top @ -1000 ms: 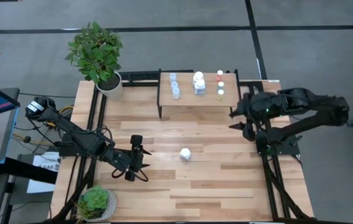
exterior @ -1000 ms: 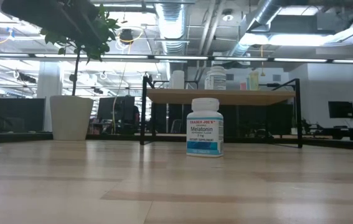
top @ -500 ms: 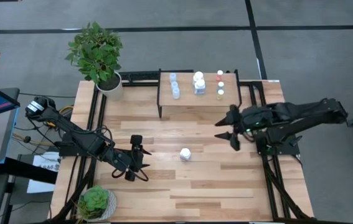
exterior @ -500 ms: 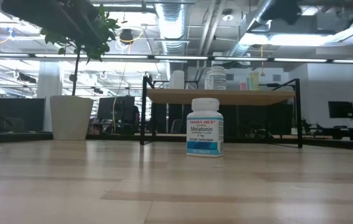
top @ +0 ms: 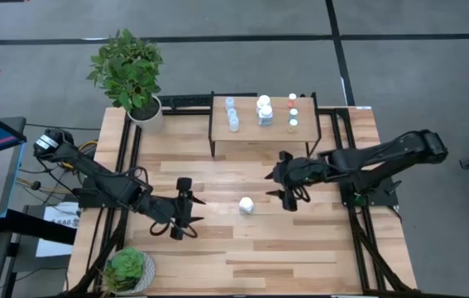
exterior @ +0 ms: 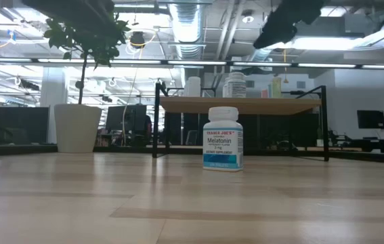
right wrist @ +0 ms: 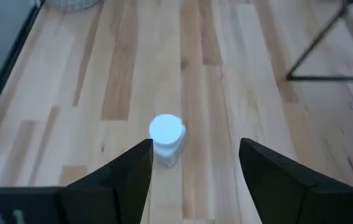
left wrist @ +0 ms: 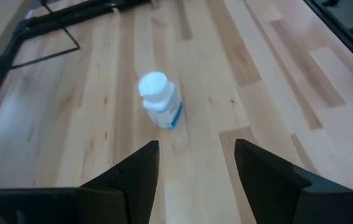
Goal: Pick and place medicine bottles onto shelf by color
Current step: Put the white pill bottle on the shelf aligned with the other white pill bottles
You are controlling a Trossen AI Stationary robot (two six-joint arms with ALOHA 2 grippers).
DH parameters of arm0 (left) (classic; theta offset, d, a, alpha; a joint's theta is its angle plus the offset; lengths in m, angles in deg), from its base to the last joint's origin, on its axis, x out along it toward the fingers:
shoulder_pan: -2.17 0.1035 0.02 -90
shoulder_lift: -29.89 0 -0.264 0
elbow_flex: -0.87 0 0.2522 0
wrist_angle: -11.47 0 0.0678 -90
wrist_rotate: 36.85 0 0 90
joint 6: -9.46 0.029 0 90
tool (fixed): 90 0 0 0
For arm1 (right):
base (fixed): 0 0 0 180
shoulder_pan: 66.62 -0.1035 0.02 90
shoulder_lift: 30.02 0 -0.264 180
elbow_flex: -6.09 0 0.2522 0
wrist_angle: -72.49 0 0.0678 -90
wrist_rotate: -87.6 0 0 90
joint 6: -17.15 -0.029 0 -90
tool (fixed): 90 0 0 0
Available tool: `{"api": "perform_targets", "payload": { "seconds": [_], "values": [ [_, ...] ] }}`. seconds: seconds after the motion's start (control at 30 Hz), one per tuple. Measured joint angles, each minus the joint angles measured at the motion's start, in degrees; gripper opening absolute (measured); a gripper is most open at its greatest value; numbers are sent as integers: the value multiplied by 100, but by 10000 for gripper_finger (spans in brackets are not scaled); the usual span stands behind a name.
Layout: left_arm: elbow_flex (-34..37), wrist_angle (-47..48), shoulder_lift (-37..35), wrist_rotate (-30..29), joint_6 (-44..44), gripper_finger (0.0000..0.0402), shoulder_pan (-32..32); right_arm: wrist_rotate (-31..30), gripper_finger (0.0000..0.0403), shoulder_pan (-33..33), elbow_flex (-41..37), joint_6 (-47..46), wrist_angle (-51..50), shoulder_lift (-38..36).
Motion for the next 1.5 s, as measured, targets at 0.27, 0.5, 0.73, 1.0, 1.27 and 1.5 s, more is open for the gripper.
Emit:
{"api": "perform_targets", "payload": {
  "seconds": [0.27, 0.5, 0.73, 1.0, 1.27, 1.5],
  "values": [
    [0, -478, 0, 64, -62, 199, 417, 13, 260, -146, 2, 12, 68, 240],
    [0, -473, 0, -86, -314, 199, 635, 17, 260, -270, 0, 12, 123, 234],
    [0, -467, 0, -237, -438, 199, 642, 17, 260, -265, 0, 99, 583, 232],
    [0, -440, 0, -226, -659, 199, 631, 17, 260, -300, 7, 95, 809, 416],
    [-2, -382, 77, -34, -664, 199, 629, 2, 260, -208, 106, 101, 870, 1196],
    [-2, -228, 327, 34, -654, 199, 633, -6, 260, -229, 692, 109, 879, 1916]
  ]
}}
